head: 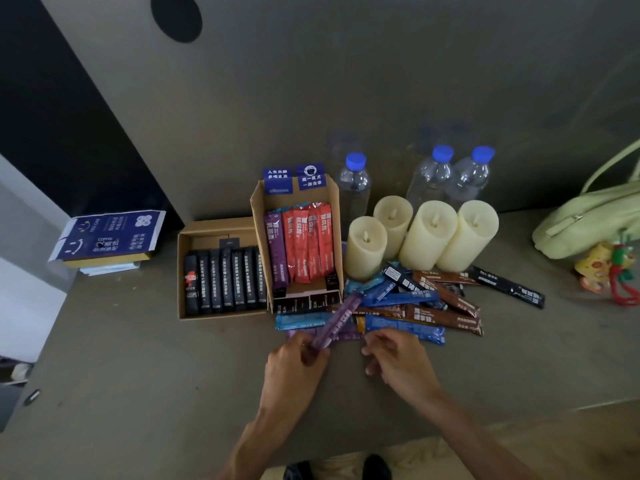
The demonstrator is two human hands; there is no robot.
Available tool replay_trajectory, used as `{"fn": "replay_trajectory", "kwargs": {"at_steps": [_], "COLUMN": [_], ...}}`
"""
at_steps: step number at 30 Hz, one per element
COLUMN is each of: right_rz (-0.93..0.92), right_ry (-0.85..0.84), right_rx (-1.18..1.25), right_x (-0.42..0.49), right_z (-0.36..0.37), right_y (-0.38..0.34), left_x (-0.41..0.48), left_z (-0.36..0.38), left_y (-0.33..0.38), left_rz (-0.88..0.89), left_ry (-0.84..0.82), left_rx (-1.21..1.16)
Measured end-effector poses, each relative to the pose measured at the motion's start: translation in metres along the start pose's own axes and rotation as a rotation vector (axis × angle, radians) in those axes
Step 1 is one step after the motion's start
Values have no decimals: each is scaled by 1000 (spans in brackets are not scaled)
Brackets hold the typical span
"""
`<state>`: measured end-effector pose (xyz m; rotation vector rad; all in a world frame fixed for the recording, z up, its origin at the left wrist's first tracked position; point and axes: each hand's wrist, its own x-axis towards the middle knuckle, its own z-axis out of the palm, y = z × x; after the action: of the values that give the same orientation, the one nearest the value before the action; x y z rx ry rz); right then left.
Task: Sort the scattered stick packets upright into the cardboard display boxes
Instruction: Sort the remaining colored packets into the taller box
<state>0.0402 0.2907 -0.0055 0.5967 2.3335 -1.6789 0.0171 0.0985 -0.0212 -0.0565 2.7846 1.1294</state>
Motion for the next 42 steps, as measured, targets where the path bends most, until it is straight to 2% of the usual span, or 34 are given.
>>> {"fn": "replay_trajectory", "kwargs": {"at_steps": [4,6,11,17,22,28,30,32,35,37,39,42], "right_rz": [239,295,248,157,127,15,-6,-51,-146,-172,-178,-226], "right_ry": [-132,-200,-207,-211,-195,-191,-166,-166,-320,-427,-455,-443], "right_rx": [474,613,692,714,690,489,428,332,-42,-296,-410,-411], "right_x": [4,4,4,5,6,2,3,3,-1,-4,-10,-19], "right_z": [6,8,2,-12,-17,-23,-24,-29,-37,-31,-18,3], "right_y": [-11,-14,-14,-24,-31,-37,-41,-44,-41,-34,-31,-37], "left_x": [-27,-36,-40,-40,-38,-37,-35,-30,-19,-12,-7,-2], "left_z": [-3,-4,-13,-24,-24,-23,-22,-27,-42,-53,-59,-66], "left_y": [-12,-16,-11,-6,-1,2,0,-1,4,12,20,29], "left_rz": [-3,6,57,-4,-77,-91,-87,-91,-55,-3,46,96], "left_ry": [-80,-74,-43,-318,-341,-359,-297,-167,43,96,87,65], "left_rx": [-21,-37,-93,-283,-451,-499,-518,-511,-474,-472,-486,-489]}}
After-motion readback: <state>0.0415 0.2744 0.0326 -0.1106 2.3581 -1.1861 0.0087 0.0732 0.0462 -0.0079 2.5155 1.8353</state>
